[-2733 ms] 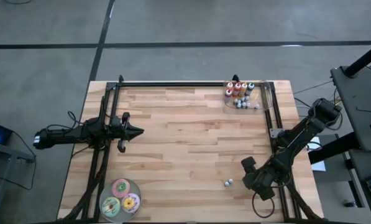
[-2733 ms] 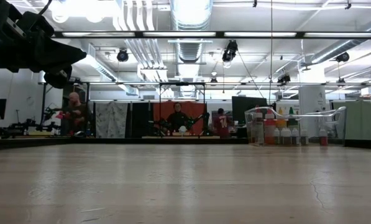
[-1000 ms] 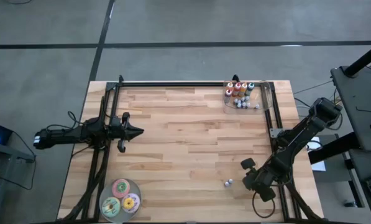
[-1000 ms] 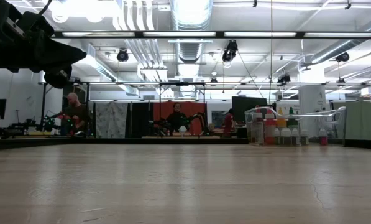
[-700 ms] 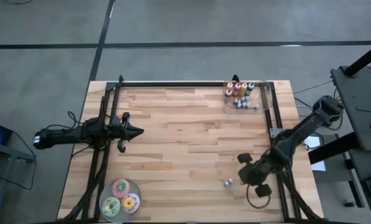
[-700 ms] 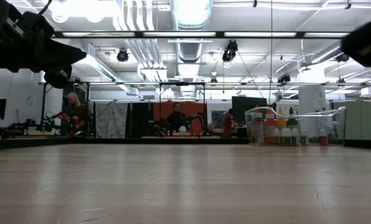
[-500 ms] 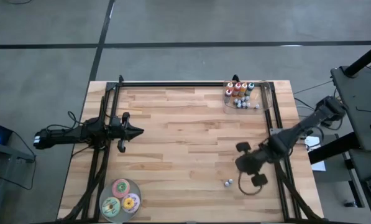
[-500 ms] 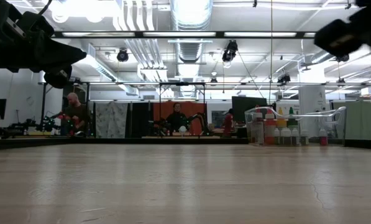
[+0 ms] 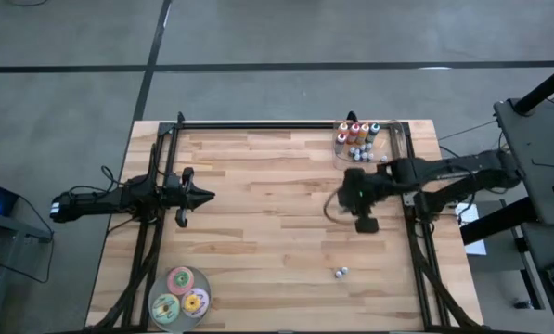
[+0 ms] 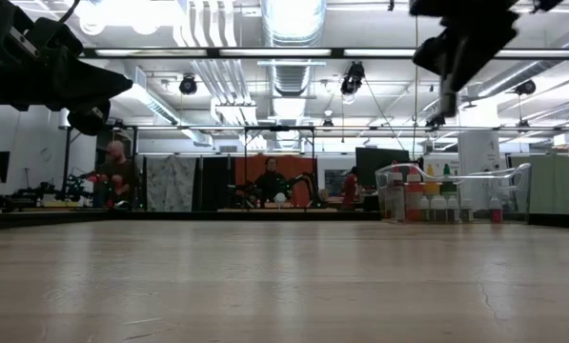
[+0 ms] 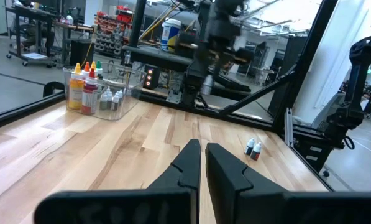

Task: Pick & Place food coloring
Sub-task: Put the small purple food coloring bottle into the bin

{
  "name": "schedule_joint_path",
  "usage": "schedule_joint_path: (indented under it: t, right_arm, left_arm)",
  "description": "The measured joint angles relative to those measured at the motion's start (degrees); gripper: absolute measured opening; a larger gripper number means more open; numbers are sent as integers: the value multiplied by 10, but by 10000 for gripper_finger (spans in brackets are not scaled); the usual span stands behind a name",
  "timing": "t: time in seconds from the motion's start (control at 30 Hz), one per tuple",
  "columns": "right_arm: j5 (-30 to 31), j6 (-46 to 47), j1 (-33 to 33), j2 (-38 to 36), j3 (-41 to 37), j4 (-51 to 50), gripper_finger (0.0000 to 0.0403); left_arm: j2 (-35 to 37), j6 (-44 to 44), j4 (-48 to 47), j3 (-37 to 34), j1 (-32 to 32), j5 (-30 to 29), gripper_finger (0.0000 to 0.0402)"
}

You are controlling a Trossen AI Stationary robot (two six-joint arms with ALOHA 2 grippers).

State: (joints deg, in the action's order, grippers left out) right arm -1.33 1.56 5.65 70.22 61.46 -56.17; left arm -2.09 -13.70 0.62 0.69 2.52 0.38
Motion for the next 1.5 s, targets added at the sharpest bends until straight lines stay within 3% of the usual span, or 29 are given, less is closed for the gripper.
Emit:
schedule_joint_path:
  t: [0.37,0.57,0.93,1.5]
  right_arm:
    - [0,32,-165,0,46,-7,67]
    - [0,78,-234,1,66,-8,67]
    - [-2,72,-349,8,91,-44,67]
    - [0,37,-432,80,162,-113,67]
  left_arm:
    - [0,0,0,0,0,0,0]
    - [0,0,0,0,0,0,0]
    - [0,0,0,0,0,0,0]
    - [0,0,0,0,0,0,0]
